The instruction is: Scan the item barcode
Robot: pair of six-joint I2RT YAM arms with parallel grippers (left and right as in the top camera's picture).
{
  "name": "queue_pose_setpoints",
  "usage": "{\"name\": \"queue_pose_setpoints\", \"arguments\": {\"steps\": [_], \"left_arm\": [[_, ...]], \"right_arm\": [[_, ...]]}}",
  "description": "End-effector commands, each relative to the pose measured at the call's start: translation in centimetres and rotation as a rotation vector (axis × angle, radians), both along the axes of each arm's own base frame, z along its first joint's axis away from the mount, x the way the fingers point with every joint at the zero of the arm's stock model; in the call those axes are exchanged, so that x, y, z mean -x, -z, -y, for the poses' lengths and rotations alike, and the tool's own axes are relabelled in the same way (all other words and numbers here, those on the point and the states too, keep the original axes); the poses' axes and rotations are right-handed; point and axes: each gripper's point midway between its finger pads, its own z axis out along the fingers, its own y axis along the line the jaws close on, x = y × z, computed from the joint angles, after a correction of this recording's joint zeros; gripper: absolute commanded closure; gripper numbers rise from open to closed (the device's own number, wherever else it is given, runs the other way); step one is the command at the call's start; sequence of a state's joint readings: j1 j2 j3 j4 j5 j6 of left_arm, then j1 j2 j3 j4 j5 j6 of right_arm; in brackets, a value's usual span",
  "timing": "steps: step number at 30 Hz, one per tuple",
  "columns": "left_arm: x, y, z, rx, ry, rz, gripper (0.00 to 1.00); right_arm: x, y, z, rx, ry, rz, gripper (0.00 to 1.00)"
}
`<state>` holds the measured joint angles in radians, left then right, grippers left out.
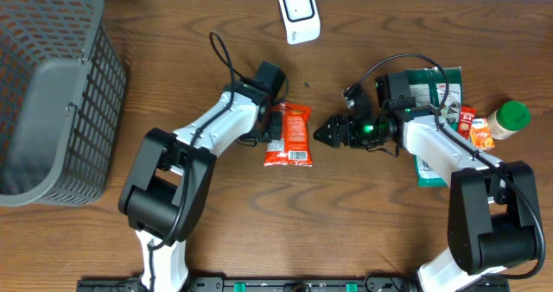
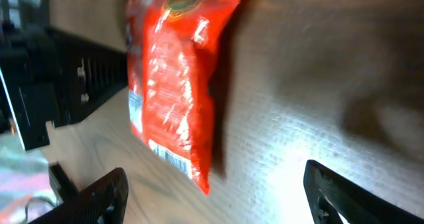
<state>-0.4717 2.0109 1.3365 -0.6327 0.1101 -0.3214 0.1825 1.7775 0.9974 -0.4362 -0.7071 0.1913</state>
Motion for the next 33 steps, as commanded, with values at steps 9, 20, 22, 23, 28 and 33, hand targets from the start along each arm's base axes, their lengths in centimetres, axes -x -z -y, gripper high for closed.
{"name": "queue_pose_setpoints", "arguments": {"steps": [9,20,22,23,28,33], "left_arm": [[2.3,0.0,4.6,0.124,0.2,-0.042,0.87],[-0.6,-1.9,6.2,0.18,0.216,0.086,0.84],[-1.1,-2.2,6.6,0.193,0.206,0.105,0.83],[-1.2,-2.2,6.6,0.195,0.204,0.109,0.83],[-1.0,-2.0,6.5,0.193,0.203,0.103,0.83],[-1.1,-2.0,6.6,0.194,0.203,0.105,0.83]], "right_arm": [[0.6,-0.4,-0.7,-0.049,-0.092,0.042,0.14],[0.1,-0.8,0.0,-0.07,-0.102,0.083,0.12],[-0.1,-0.8,0.0,-0.066,-0.101,0.089,0.11],[-0.1,-0.6,0.2,-0.054,-0.097,0.09,0.11],[-0.2,0.1,1.3,-0.007,-0.031,0.032,0.03],[-0.5,0.3,2.8,-0.013,0.035,-0.007,0.05]]}}
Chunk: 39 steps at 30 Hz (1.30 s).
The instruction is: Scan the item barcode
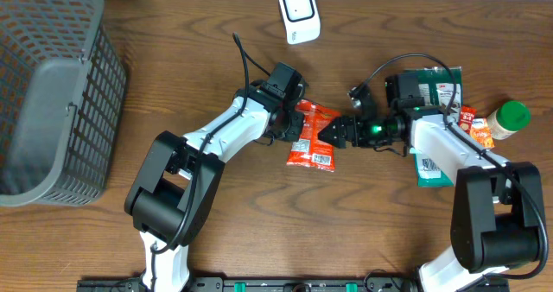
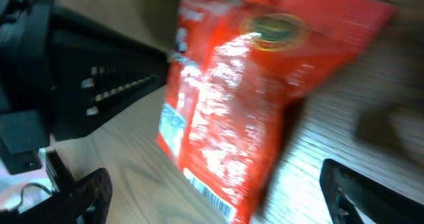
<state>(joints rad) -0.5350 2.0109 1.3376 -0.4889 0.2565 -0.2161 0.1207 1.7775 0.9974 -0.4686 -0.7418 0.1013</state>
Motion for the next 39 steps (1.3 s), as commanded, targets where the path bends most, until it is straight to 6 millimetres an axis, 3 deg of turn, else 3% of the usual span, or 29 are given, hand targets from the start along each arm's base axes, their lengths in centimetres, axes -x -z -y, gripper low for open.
{"name": "queue_pose_setpoints", "arguments": {"steps": [1,7,18,29,35,39], "left_arm": [[-0.7,-0.8,0.5,0.018,-0.001,0.018,0.83],[-0.2,-0.5,1.0,0.015,0.011,0.011,0.83],[-0.1,-0.5,1.0,0.015,0.012,0.011,0.83],[0.1,0.0,1.2,0.014,0.018,0.01,0.83],[0.1,0.2,1.2,0.012,0.019,0.007,0.83],[0.2,0.5,1.2,0.009,0.019,0.002,0.83]], "right_arm": [[-0.3,0.6,1.2,0.001,0.052,-0.035,0.06],[-0.7,1.7,-0.1,-0.094,0.005,-0.034,0.12],[-1.0,4.7,-1.0,-0.169,-0.024,-0.06,0.39],[-1.2,5.6,-0.9,-0.117,-0.022,-0.045,0.46],[-0.9,5.5,-1.9,-0.116,-0.048,-0.039,0.47],[-0.8,5.5,-2.1,-0.115,-0.054,-0.041,0.53]]}}
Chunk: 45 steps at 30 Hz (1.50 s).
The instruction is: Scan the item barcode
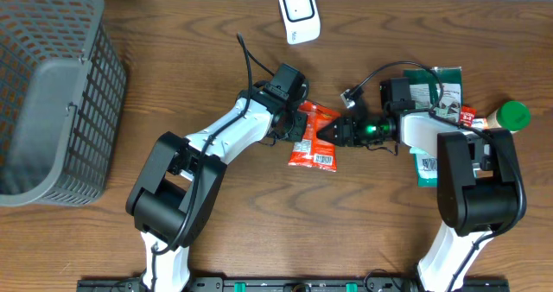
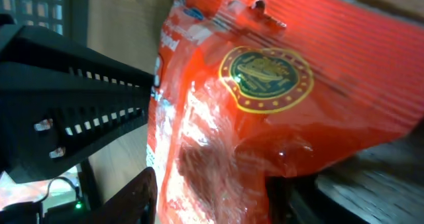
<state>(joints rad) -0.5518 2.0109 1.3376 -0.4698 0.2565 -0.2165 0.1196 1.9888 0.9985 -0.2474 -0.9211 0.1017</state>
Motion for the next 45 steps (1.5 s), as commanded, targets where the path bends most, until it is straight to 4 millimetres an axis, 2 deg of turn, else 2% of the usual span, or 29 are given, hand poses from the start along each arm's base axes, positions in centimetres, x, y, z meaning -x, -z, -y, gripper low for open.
{"name": "queue_pose_setpoints", "arguments": {"steps": [1,7,10,13,14,16,18,23,25,27,28,34,35,38,41,45], "left_arm": [[0.2,0.7,0.3,-0.003,0.002,-0.017,0.83],[0.6,2.3,0.0,-0.024,0.002,-0.05,0.83],[0.2,2.1,-0.5,-0.047,-0.009,-0.033,0.83],[-0.6,0.4,-1.4,-0.079,-0.033,0.017,0.83],[-0.9,-0.4,-1.5,-0.081,-0.04,0.04,0.79],[-1.3,-2.2,-1.6,-0.071,-0.048,0.083,0.76],[-1.5,-4.4,-1.9,-0.051,-0.057,0.118,0.71],[-1.0,-6.5,-2.3,-0.012,-0.109,0.103,0.71],[0.0,-6.4,-1.5,0.032,-0.082,0.054,0.71],[1.5,-5.2,-0.6,0.071,-0.049,-0.031,0.72],[1.8,-4.7,-0.5,0.074,-0.046,-0.052,0.76],[2.4,-0.8,-0.9,0.026,-0.075,-0.147,0.76],[2.5,-0.2,-0.9,0.019,-0.079,-0.159,0.76],[2.8,1.0,-1.1,0.002,-0.083,-0.184,0.76],[2.8,1.3,-1.1,-0.001,-0.084,-0.189,0.76],[2.7,1.3,-1.1,-0.002,-0.085,-0.185,0.77]], "right_arm": [[0.5,1.9,0.1,0.059,0.002,-0.03,0.55],[0.4,2.1,0.4,0.079,0.008,-0.025,0.68],[0.4,2.1,0.3,0.079,0.008,-0.025,0.73],[0.2,2.1,0.3,0.078,0.008,-0.017,0.8],[0.2,2.0,0.3,0.077,0.009,-0.013,0.82],[0.1,2.0,0.3,0.076,0.009,-0.011,0.87],[0.1,2.0,0.3,0.077,0.009,-0.011,0.88],[0.1,2.0,0.3,0.078,0.009,-0.01,0.85],[0.1,2.1,0.4,0.081,0.01,-0.009,0.84],[0.1,2.1,0.4,0.081,0.01,-0.009,0.83],[0.1,2.1,0.4,0.081,0.01,-0.01,0.83],[0.1,2.1,0.4,0.079,0.024,-0.028,0.82],[0.1,2.1,0.4,0.079,0.027,-0.032,0.8],[0.1,2.1,0.4,0.08,0.039,-0.049,0.66],[0.1,2.2,0.6,0.078,0.052,-0.065,0.45],[0.0,2.2,1.3,0.073,0.097,-0.109,0.38]]}}
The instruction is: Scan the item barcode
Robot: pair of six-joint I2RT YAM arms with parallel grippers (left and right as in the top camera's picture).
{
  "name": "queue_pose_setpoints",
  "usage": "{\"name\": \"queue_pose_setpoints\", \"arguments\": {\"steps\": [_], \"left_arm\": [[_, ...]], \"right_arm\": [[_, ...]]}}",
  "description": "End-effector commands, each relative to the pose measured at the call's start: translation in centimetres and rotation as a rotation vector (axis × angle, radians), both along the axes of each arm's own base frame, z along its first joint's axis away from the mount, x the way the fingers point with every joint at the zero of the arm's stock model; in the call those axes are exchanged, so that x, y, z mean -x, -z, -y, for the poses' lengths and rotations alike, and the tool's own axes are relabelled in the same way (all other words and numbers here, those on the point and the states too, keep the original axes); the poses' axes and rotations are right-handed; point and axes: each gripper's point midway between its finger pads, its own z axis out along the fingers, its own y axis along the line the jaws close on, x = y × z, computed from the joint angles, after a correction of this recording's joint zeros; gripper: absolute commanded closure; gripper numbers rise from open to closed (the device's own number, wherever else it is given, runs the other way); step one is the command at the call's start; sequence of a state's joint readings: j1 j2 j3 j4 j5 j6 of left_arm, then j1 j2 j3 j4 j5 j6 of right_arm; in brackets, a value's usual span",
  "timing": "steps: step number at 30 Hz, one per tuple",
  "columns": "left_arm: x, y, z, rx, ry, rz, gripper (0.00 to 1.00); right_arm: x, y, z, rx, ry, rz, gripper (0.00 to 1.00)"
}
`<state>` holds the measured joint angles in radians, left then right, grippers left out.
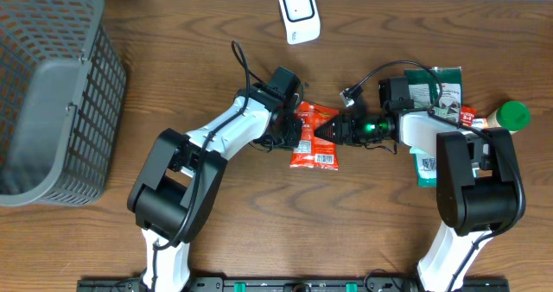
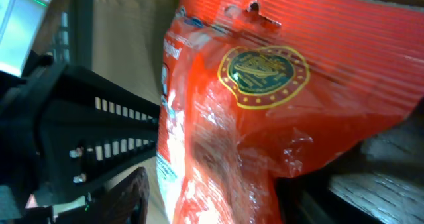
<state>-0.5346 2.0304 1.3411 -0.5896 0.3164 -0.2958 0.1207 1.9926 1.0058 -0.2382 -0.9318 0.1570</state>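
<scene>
A red snack bag [image 1: 313,138] lies flat on the table's middle, its barcode end toward the front edge. My right gripper [image 1: 326,132] reaches in from the right and is shut on the bag's right edge. In the right wrist view the crumpled red snack bag [image 2: 265,98] fills the gap of the right gripper [image 2: 218,207], between its dark fingers [image 2: 129,197]. My left gripper [image 1: 290,133] sits at the bag's left edge; its ridged black finger [image 2: 99,128] lies against the bag, jaw state unclear. The white scanner [image 1: 298,14] stands at the back.
A grey mesh basket [image 1: 52,93] fills the left side. Behind my right arm lie a green pouch [image 1: 436,89], a small red packet [image 1: 473,126] and a green-lidded bottle [image 1: 510,117]. Cables loop above both wrists.
The bag stays where it was, with my right gripper still on its right edge. My left wrist has shifted slightly to the left, and its finger sits a little lower beside the bag.
First my left gripper held the bag left of centre while my right gripper stood open, apart from it. Then the bag lay further right, nearer the open right gripper. Then my right gripper was shut on the bag's edge, and it remains so.
</scene>
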Motion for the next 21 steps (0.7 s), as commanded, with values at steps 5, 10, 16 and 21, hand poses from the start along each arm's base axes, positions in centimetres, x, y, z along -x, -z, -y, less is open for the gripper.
{"name": "queue_pose_setpoints", "arguments": {"steps": [5,10,16,21], "left_arm": [[-0.9,-0.2,-0.6,-0.024,-0.028,0.029,0.76],[-2.7,-3.4,-1.5,-0.003,-0.069,0.066,0.8],[-1.4,-4.8,0.7,0.135,-0.031,0.006,0.89],[-0.5,-4.0,1.7,0.186,-0.016,-0.06,0.9]], "right_arm": [[0.2,2.5,2.5,0.086,0.099,-0.106,0.37],[0.1,2.5,2.7,0.09,0.105,-0.107,0.37],[0.1,2.6,2.7,0.093,0.105,-0.103,0.37],[0.1,2.6,2.7,0.093,0.105,-0.104,0.38]]}}
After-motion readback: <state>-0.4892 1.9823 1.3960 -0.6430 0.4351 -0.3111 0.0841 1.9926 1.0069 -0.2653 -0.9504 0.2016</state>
